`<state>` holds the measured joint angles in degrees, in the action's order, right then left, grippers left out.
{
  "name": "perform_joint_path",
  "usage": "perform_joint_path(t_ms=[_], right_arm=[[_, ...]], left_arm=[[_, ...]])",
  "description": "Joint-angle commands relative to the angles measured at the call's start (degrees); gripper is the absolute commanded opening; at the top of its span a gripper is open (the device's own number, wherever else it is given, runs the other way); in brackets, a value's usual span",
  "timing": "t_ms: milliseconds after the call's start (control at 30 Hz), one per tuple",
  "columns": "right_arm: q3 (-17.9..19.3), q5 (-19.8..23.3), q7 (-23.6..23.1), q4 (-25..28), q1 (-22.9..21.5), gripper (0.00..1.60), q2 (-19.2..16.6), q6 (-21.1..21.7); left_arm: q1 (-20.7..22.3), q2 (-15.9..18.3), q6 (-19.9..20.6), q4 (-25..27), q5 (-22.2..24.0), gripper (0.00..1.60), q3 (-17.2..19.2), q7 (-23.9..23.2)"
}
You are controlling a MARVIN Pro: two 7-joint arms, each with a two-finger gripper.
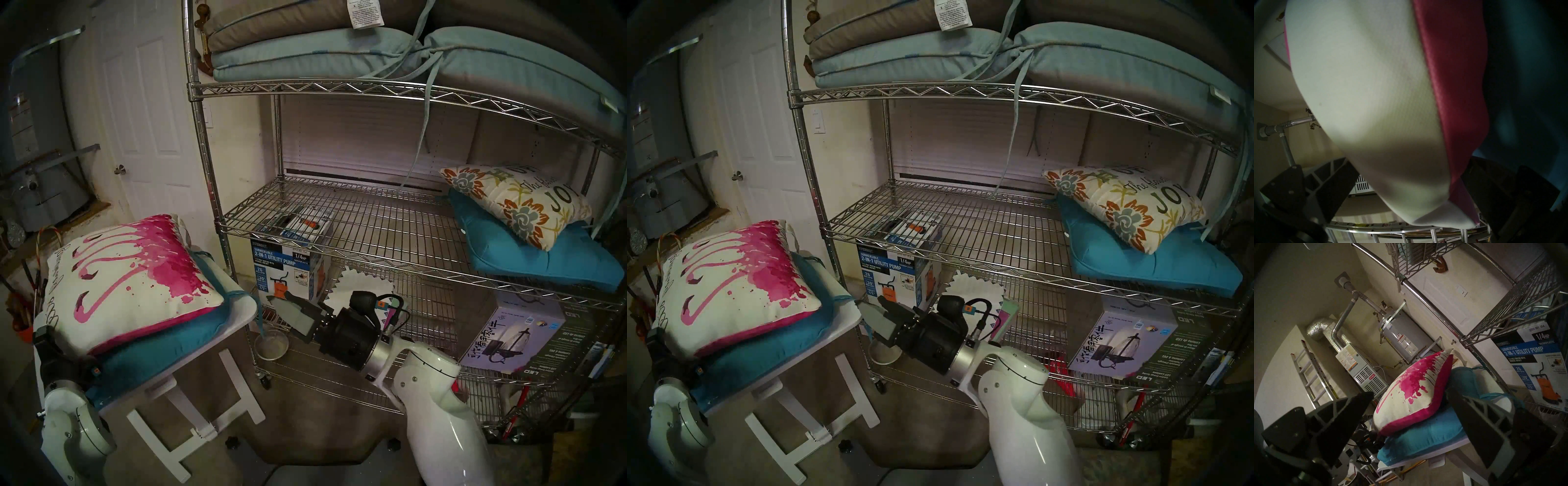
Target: Put cushion on the shelf
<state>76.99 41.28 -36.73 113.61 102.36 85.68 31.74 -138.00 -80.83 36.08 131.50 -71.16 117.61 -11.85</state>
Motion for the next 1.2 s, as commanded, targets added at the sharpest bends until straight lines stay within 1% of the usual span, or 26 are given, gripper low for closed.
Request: perform_joint_path(t_ms=[0,33,133,233,300,400,500,733,767,833,933,1033,1067,1100,1167], right_arm=[[-1.17,-0.45,-0.41,-1.97,-6.21,1.6,2.84,-1.1],[-1.17,-0.45,-0.41,-1.97,-6.21,1.6,2.84,-1.1],[-2.0,-0.92,-0.66,-3.92,-8.24,1.6,3.23,-1.06],[-3.6,-1.57,-1.16,-7.04,-10.98,1.6,3.67,-1.01],[-4.05,-1.62,-0.95,-7.13,-10.92,1.6,3.44,-1.16],[-5.51,-2.2,-1.28,-10.11,-13.55,1.6,4.04,-1.37],[-5.98,-2.19,-1.36,-11.35,-14.57,1.6,4.33,-1.46],[-7.52,-2.84,-1.62,-16.81,-18.62,1.6,5.55,-1.94],[-7.52,-2.84,-1.62,-16.81,-18.62,1.6,5.55,-1.94],[-8.22,-3.4,-2.61,-20.19,-21.63,1.6,6.65,-1.44],[-9.52,-3.33,-2.39,-21.02,-21.99,1.6,6.57,-1.89],[-10.51,-3.82,-3.34,-24.46,-24.44,1.6,7.74,-2.04],[-11.1,-3.1,-2.42,-22.89,-22.72,1.6,6.54,-2.95],[-11.29,-3.64,-3.3,-25.62,-24.97,1.6,7.67,-2.63],[-11.92,-3.55,-3.42,-27.07,-25.88,1.6,8.04,-3.05]], left_arm=[[0.14,0.03,0.02,1.09,-0.08,1.6,0.23,0.38],[0.14,0.03,0.02,1.09,-0.08,1.6,0.23,0.38],[0.15,0.01,-0.01,1.09,-0.1,1.6,0.24,0.37],[0.16,-0.03,-0.04,1.1,-0.13,1.6,0.25,0.36],[0.16,-0.03,-0.04,1.1,-0.14,1.6,0.25,0.35],[0.18,-0.06,-0.07,1.1,-0.17,1.6,0.26,0.34],[0.18,-0.07,-0.08,1.1,-0.18,1.6,0.26,0.33],[0.22,-0.12,-0.14,1.09,-0.23,1.6,0.28,0.31],[0.22,-0.12,-0.14,1.09,-0.23,1.6,0.28,0.31],[0.23,-0.14,-0.15,1.09,-0.24,1.6,0.28,0.3],[0.24,-0.16,-0.17,1.09,-0.26,1.6,0.29,0.29],[0.26,-0.19,-0.19,1.09,-0.28,1.6,0.29,0.28],[0.26,-0.19,-0.2,1.09,-0.29,1.6,0.29,0.27],[0.26,-0.2,-0.21,1.1,-0.29,1.6,0.3,0.27],[0.27,-0.22,-0.22,1.1,-0.3,1.6,0.3,0.26]])
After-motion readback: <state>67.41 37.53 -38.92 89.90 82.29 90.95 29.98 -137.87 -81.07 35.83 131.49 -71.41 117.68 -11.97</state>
